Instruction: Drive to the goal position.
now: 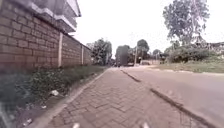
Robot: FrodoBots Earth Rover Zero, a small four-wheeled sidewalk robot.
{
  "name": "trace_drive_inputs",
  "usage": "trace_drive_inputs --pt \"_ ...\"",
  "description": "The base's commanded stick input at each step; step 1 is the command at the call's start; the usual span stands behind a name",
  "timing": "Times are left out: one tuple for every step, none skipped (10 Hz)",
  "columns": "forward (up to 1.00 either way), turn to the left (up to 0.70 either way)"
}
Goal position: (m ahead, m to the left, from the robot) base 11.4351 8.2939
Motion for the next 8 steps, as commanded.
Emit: trace_drive_inputs --pt "0.5 0.0" --pt "0.5 0.0" --pt "0.5 0.0" --pt "0.5 0.0" --pt "0.5 0.0" --pt "0.5 0.0" --pt "0.5 0.0" --pt "0.5 0.0"
